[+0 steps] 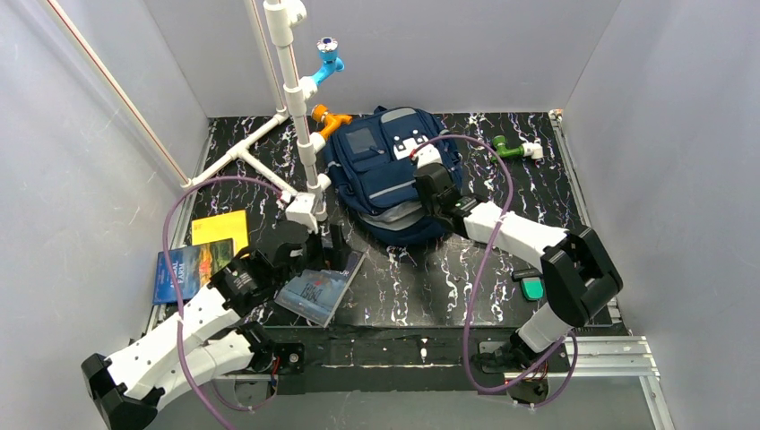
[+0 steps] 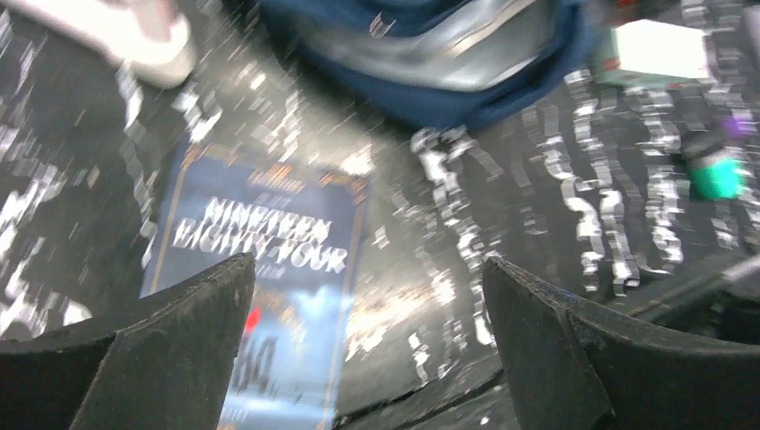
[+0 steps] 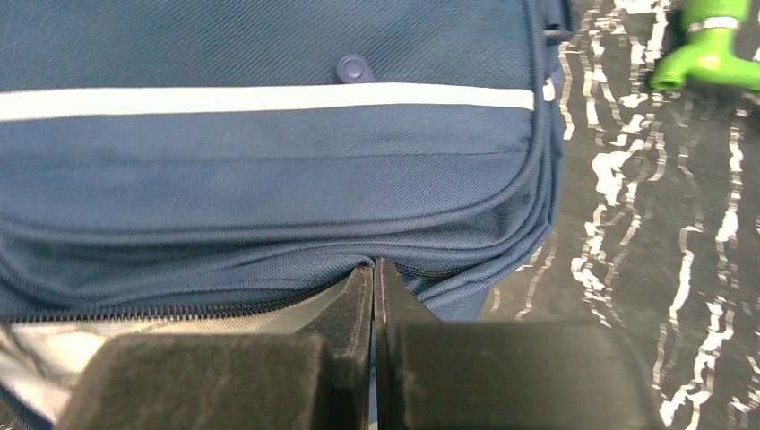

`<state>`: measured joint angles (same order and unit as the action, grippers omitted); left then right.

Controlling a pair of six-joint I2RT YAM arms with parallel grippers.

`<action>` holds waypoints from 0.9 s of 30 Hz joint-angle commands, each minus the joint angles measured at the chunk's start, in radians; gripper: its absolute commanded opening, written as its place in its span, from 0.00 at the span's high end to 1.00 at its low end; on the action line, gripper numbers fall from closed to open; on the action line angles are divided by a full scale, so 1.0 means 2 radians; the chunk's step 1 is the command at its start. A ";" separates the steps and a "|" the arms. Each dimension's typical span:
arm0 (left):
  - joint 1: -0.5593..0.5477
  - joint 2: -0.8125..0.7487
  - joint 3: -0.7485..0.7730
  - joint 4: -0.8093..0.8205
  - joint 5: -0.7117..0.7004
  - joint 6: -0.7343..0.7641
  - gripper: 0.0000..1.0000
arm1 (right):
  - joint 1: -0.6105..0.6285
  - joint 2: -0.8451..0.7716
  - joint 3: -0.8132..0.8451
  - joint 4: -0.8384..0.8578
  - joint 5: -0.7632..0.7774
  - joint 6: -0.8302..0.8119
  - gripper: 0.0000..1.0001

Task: Pack the student bag
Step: Place the student bag at the center of the board.

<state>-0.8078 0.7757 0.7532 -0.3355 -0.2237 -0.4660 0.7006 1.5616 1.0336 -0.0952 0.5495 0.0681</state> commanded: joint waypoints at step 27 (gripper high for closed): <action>0.004 -0.106 -0.162 -0.305 -0.002 -0.594 0.07 | 0.108 -0.060 0.063 -0.078 -0.240 0.093 0.09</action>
<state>-0.8059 0.5987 0.4778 -0.8936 -0.2619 -1.4384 0.9226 1.4189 1.1469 -0.3038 0.0814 0.2298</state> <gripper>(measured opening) 0.945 0.909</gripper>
